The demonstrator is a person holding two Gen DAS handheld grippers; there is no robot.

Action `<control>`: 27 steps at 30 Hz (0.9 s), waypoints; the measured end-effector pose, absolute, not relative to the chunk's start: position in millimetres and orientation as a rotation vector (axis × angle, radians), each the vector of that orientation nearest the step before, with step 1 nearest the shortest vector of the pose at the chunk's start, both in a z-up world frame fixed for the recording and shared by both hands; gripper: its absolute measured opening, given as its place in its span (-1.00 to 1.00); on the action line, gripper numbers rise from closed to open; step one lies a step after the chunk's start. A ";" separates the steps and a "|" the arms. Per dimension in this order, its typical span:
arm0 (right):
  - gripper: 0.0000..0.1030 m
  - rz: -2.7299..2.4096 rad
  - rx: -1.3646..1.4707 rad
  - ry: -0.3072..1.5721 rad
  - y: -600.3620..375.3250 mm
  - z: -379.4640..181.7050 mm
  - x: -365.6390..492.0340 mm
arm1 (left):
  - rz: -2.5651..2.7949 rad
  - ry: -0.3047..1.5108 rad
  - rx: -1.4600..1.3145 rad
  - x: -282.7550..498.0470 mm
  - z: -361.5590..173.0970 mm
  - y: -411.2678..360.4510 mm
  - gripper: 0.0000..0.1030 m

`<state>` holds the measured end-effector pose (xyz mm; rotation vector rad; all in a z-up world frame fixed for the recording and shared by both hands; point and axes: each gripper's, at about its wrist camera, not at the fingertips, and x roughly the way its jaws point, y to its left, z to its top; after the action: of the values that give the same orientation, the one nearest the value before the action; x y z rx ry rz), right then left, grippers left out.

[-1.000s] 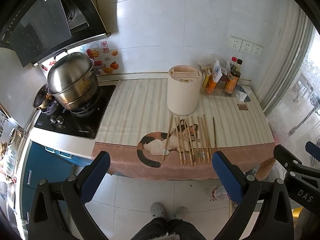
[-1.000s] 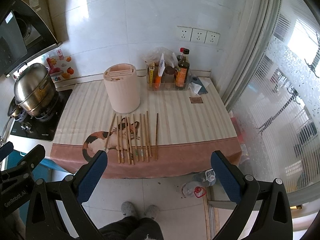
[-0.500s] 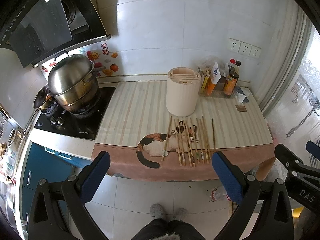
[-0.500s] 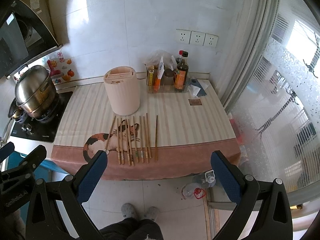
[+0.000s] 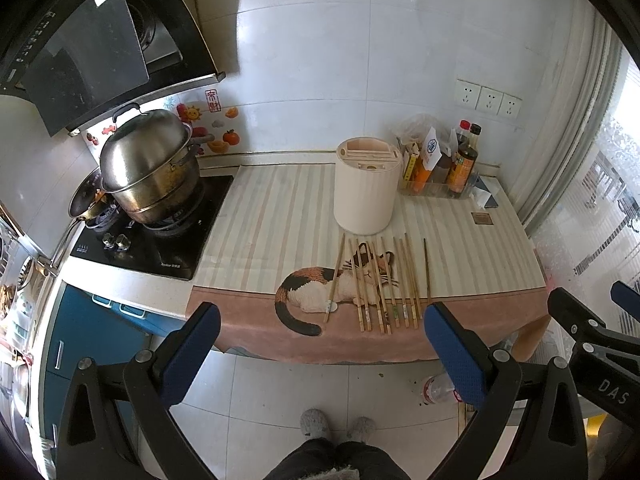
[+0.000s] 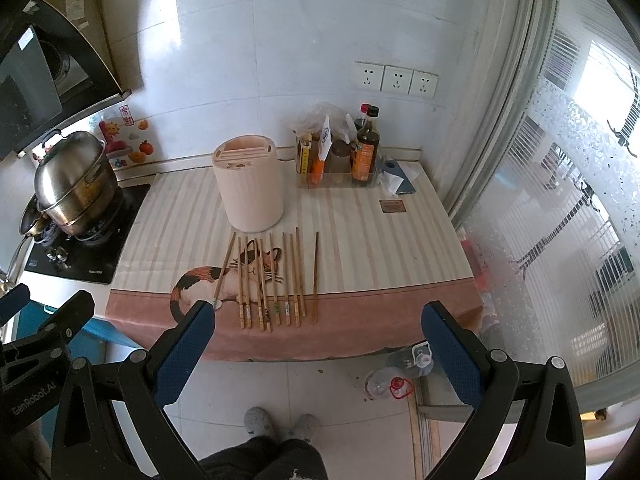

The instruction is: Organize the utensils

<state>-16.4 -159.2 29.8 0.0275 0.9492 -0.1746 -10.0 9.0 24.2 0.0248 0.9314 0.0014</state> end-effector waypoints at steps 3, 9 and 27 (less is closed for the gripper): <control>1.00 -0.175 0.028 0.947 -158.7 30.7 -17.3 | -0.001 0.931 0.025 -9.7 24.8 8.4 1.00; 1.00 -0.171 0.025 0.939 -156.9 34.8 -21.5 | 0.001 0.928 0.023 -11.9 24.9 8.9 1.00; 1.00 -0.172 0.057 0.943 -169.4 18.1 -7.3 | 0.073 0.865 0.059 0.3 15.9 0.3 1.00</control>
<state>-7.3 -169.4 18.1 0.0565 0.9427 -0.1716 0.3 0.3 15.9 0.0592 0.8653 0.0731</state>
